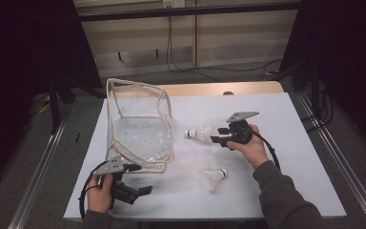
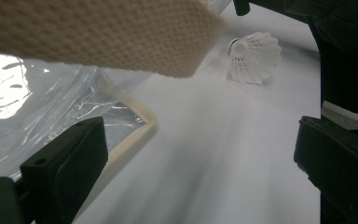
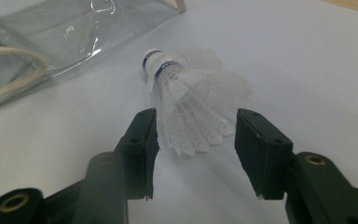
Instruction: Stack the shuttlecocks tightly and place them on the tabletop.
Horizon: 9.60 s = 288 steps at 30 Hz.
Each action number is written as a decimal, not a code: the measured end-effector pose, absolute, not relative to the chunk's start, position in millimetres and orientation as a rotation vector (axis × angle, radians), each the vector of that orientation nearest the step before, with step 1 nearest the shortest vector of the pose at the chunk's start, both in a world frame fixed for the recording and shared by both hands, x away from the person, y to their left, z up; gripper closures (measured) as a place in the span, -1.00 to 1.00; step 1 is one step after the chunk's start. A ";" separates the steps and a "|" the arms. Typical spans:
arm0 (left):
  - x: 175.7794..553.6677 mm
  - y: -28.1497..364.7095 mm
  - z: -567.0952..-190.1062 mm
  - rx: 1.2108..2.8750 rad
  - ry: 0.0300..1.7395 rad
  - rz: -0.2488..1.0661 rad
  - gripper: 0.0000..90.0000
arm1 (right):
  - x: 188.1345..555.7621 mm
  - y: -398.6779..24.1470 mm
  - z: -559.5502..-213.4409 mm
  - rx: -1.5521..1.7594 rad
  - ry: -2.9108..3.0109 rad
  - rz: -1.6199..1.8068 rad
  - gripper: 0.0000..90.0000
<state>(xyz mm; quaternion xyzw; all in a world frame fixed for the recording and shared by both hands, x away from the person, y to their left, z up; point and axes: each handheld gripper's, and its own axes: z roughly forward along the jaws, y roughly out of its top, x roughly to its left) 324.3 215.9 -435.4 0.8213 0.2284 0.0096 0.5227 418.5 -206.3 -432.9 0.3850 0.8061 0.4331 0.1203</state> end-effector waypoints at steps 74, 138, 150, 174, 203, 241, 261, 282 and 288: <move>323.3 215.1 -435.0 1.964 0.545 0.027 -0.94 | 353.3 -208.3 -419.1 1.071 2.387 1.321 -0.74; 323.1 215.1 -434.7 1.962 0.545 0.027 -0.94 | 335.8 -171.6 -425.3 0.932 2.508 1.324 -0.80; 322.8 215.6 -434.3 1.965 0.548 0.030 -0.94 | 332.8 -176.5 -426.3 0.892 2.527 1.299 -0.55; 322.8 214.8 -433.8 1.964 0.546 0.029 -0.94 | 335.6 -220.9 -412.9 0.921 2.439 1.296 0.84; 323.1 214.7 -433.4 1.965 0.545 0.033 -0.94 | 345.2 -231.2 -417.2 1.008 2.383 1.370 0.92; 323.5 214.5 -433.5 1.968 0.543 0.034 -0.94 | 345.1 -275.8 -419.6 1.122 2.225 1.189 0.67; 323.4 214.0 -433.6 1.967 0.541 0.033 -0.94 | 344.6 -280.3 -427.7 1.139 2.265 1.183 1.00; 323.2 213.8 -433.6 1.965 0.541 0.032 -0.94 | 343.4 -282.4 -424.6 1.147 2.249 1.177 0.85; 323.0 213.7 -433.4 1.963 0.542 0.032 -0.94 | 342.7 -283.8 -423.3 1.144 2.246 1.172 0.82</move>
